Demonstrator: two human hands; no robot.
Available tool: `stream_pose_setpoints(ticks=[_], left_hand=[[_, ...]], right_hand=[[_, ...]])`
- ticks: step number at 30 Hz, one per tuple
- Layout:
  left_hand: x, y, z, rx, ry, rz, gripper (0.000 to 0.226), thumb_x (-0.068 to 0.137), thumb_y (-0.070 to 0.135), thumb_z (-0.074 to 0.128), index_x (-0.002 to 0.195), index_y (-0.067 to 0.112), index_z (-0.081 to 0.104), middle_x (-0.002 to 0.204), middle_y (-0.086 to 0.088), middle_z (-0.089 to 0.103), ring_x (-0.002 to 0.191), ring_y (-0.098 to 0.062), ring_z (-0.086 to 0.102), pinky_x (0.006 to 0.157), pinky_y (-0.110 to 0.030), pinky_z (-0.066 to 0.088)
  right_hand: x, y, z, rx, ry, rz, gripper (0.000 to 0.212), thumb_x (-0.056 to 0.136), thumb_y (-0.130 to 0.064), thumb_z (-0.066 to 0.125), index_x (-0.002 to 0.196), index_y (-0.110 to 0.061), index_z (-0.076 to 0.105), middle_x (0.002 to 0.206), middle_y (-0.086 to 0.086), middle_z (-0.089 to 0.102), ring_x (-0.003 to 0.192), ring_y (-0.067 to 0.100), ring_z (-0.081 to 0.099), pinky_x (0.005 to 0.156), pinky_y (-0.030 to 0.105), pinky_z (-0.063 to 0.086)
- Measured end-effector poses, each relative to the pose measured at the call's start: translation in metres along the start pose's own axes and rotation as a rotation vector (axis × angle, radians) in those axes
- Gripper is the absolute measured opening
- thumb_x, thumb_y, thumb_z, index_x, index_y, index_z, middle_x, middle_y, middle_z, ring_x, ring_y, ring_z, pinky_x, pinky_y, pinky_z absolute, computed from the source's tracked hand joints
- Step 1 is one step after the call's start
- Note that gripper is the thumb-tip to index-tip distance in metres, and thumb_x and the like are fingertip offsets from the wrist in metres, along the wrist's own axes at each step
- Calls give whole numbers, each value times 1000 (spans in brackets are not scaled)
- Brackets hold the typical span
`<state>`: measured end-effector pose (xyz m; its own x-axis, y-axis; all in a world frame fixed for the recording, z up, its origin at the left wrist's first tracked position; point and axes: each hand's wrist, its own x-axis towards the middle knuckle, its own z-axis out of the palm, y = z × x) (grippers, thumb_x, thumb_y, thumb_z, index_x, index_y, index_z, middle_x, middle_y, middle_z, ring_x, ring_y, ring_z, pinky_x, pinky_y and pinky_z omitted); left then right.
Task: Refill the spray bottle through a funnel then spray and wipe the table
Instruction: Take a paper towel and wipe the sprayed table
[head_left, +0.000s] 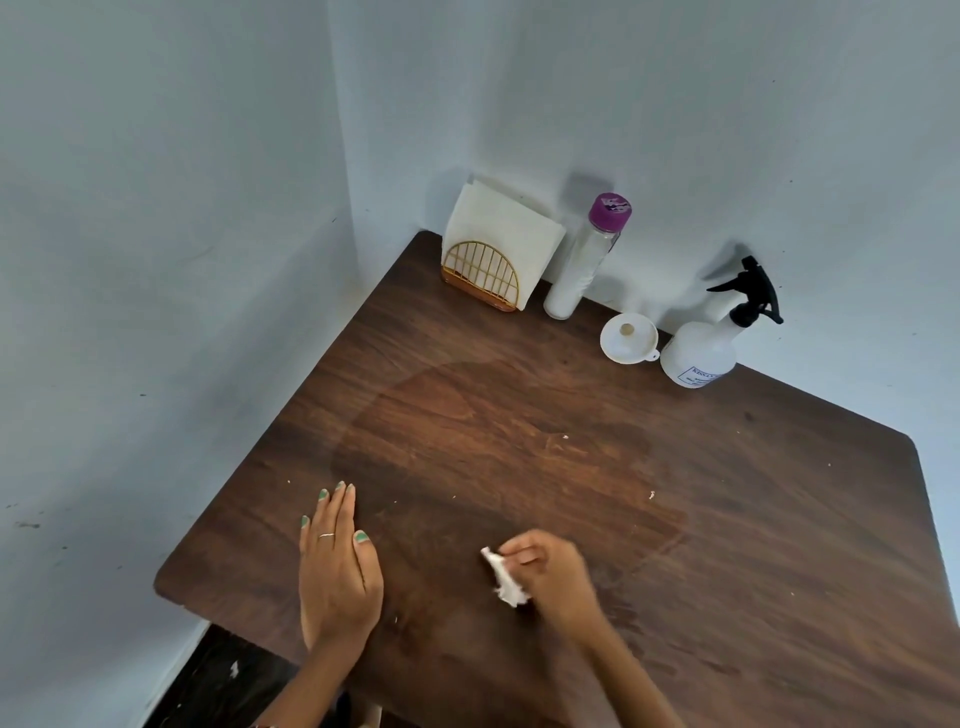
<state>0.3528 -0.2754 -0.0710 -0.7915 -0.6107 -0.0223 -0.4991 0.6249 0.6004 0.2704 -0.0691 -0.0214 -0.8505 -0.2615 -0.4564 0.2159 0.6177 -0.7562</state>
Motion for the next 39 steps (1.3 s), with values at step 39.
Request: stream_pose_setpoints(ticks=[39], left_hand=[[0,-4,4,77,-29,13,61,90,36,16,135,6,44,143,-12,45,136,-31,35,114,-48,23]], right_hand=[[62,61,-149,-391,834,356,20,89,-8,57,102,-5,72,104,24,67,91,44,62,77,40,49]])
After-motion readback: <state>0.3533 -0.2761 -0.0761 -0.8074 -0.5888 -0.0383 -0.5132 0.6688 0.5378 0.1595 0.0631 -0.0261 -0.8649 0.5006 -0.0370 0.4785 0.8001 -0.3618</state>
